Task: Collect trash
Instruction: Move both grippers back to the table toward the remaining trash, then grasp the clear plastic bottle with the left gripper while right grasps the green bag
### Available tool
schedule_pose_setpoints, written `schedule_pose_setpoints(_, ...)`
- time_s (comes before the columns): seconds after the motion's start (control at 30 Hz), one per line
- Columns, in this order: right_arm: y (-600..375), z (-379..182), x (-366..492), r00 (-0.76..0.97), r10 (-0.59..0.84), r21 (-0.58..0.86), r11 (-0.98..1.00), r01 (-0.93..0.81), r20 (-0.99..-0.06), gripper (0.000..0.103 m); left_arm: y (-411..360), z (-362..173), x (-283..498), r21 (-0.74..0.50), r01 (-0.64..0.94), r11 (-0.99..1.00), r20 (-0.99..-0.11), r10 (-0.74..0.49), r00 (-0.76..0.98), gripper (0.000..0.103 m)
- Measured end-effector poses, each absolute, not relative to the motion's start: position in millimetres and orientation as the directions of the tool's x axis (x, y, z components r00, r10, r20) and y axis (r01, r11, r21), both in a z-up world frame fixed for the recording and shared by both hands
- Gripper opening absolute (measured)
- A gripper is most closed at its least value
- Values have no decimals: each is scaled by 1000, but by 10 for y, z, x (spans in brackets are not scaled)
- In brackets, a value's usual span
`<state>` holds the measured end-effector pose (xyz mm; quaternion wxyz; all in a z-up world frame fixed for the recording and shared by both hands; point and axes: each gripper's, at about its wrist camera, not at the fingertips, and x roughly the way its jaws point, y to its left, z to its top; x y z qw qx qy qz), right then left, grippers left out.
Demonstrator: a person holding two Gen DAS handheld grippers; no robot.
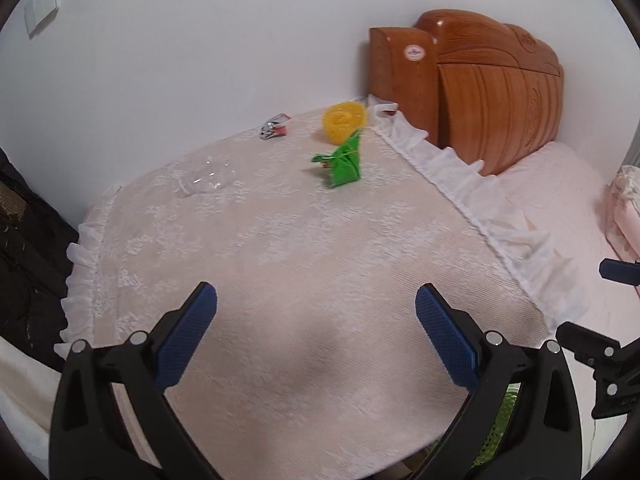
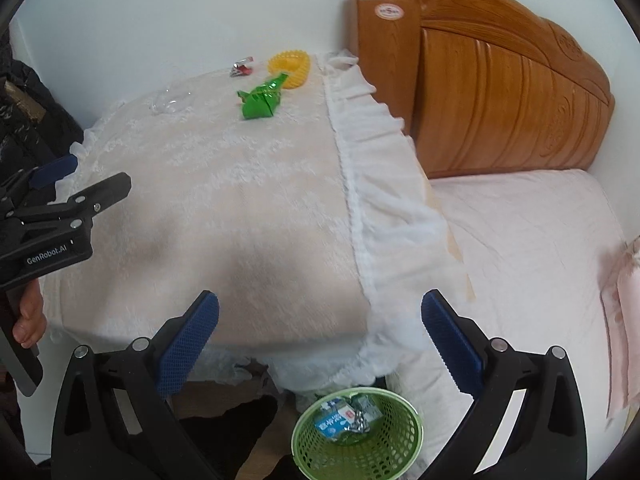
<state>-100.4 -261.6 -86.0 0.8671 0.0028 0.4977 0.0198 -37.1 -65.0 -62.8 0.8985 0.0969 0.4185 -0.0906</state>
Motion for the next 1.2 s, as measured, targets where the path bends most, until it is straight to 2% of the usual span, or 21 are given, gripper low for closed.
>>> schedule_pose_setpoints(0.27,-2173,-1012,248,454,111,86,993,-76,-884,101,49,-919,511,133,161,978,-790,7,613,95)
schedule_pose_setpoints(0.43,-2103,-1184,1041,430,184,212,977,18,-884,101,285,-1051,799,114,117,987,-802,22,597,95)
schedule_pose_setpoints(0.7,-1900,-1535,1985,405,78,159,973,170,-911,100,460,-1155,1056,38,37,999,-826,10,564,95)
schedule_pose_setpoints(0.87,-1811,-1664,2092,366,73,137,979,154,-928,72,513,-1137,1160,2,5,1000,-824,-1,567,95)
schedule_pose_setpoints(1.03,-1750,-1607,2029,379,67,109,990,90,-923,70,423,-1073,1288,64,79,995,-797,3,604,95)
schedule_pose_setpoints(1.2,-1813,-1485,1877,385,156,177,984,20,-910,69,364,-1030,1529,165,310,936,-754,-83,652,95)
